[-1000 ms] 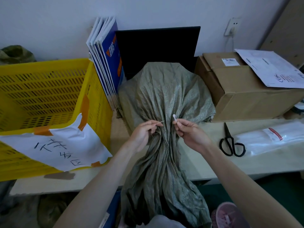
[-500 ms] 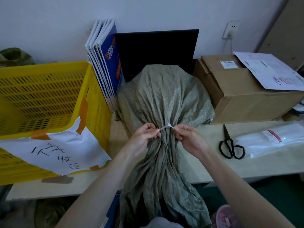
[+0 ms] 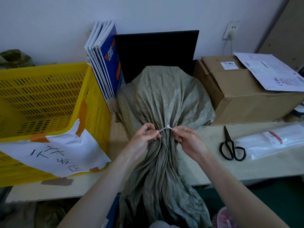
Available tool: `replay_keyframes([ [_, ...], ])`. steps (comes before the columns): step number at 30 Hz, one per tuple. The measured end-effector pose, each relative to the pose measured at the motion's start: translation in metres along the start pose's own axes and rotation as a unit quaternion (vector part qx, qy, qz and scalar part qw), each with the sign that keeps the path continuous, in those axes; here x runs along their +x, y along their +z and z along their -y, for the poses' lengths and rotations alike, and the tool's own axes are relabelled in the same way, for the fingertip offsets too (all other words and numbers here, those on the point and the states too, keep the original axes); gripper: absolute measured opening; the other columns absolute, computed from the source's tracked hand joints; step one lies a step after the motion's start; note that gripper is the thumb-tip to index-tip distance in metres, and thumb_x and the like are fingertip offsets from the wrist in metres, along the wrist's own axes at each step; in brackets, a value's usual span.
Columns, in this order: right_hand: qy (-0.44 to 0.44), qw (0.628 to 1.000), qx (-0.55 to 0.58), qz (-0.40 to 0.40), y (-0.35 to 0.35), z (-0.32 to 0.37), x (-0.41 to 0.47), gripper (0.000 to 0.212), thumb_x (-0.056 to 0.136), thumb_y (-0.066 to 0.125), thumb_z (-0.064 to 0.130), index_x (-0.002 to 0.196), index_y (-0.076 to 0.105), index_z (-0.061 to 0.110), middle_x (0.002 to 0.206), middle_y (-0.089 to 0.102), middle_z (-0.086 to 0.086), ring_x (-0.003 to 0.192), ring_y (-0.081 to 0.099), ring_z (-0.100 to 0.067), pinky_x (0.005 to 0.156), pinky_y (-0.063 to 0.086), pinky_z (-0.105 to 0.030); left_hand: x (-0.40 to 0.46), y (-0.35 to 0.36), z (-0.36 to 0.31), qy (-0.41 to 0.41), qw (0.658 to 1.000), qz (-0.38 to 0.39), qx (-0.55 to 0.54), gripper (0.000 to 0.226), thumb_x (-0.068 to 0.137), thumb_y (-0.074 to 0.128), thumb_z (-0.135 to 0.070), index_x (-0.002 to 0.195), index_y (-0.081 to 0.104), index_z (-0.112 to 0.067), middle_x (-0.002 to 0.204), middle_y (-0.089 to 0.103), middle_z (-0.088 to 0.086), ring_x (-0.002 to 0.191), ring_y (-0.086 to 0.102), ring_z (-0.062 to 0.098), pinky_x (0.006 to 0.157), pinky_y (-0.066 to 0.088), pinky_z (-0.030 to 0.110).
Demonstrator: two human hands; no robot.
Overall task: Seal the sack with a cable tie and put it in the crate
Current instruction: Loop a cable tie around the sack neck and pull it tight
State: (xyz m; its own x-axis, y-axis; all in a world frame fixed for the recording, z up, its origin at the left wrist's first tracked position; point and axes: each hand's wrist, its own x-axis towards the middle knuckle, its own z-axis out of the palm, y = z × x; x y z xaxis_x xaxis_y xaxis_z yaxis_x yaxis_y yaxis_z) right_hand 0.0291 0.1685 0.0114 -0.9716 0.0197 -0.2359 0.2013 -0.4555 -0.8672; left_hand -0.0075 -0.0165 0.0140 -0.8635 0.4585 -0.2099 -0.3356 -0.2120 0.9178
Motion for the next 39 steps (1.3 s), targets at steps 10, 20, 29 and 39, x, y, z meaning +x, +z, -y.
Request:
replay_keyframes([
  [10, -0.009, 0.999, -0.039, -0.01, 0.006, 0.004, -0.003, 0.007, 0.07, 0.069, 0.015, 0.063, 0.069, 0.015, 0.053, 0.053, 0.006, 0.049, 0.036, -0.005, 0.055, 0.028, -0.019, 0.0, 0.0, -0.002, -0.001, 1.0, 0.003, 0.015, 0.018, 0.088, 0.056, 0.002, 0.086, 0.05, -0.015, 0.07, 0.066, 0.001, 0.075, 0.051, 0.016, 0.073, 0.041, 0.026],
  [20, 0.003, 0.986, -0.165, -0.01, 0.011, 0.006, -0.004, 0.012, 0.082, 0.067, 0.008, 0.071, 0.065, 0.006, 0.052, 0.053, 0.007, 0.05, 0.037, -0.004, 0.054, 0.03, -0.019, -0.002, 0.008, -0.007, 0.032, 0.994, 0.004, 0.102, 0.013, 0.09, 0.058, -0.002, 0.094, 0.055, -0.014, 0.072, 0.07, -0.002, 0.07, 0.058, 0.006, 0.07, 0.046, 0.015],
  [29, -0.082, 0.974, -0.202, -0.064, 0.013, 0.029, -0.01, 0.021, 0.09, 0.059, 0.015, 0.074, 0.065, 0.003, 0.066, 0.058, -0.003, 0.063, 0.053, -0.009, 0.064, 0.042, -0.012, -0.005, 0.022, -0.013, 0.112, 0.976, -0.047, 0.179, 0.011, 0.084, 0.066, -0.002, 0.09, 0.071, -0.01, 0.076, 0.071, 0.005, 0.07, 0.068, 0.004, 0.071, 0.05, 0.014],
  [39, -0.129, 0.936, -0.316, -0.086, 0.012, 0.023, -0.012, 0.032, 0.093, 0.057, 0.017, 0.07, 0.055, -0.006, 0.049, 0.035, 0.009, 0.046, 0.027, -0.004, 0.047, 0.024, -0.019, 0.0, 0.033, 0.0, 0.203, 0.932, -0.071, 0.29, 0.008, 0.083, 0.072, -0.017, 0.088, 0.073, -0.011, 0.074, 0.066, 0.013, 0.068, 0.056, 0.009, 0.067, 0.046, 0.027],
])
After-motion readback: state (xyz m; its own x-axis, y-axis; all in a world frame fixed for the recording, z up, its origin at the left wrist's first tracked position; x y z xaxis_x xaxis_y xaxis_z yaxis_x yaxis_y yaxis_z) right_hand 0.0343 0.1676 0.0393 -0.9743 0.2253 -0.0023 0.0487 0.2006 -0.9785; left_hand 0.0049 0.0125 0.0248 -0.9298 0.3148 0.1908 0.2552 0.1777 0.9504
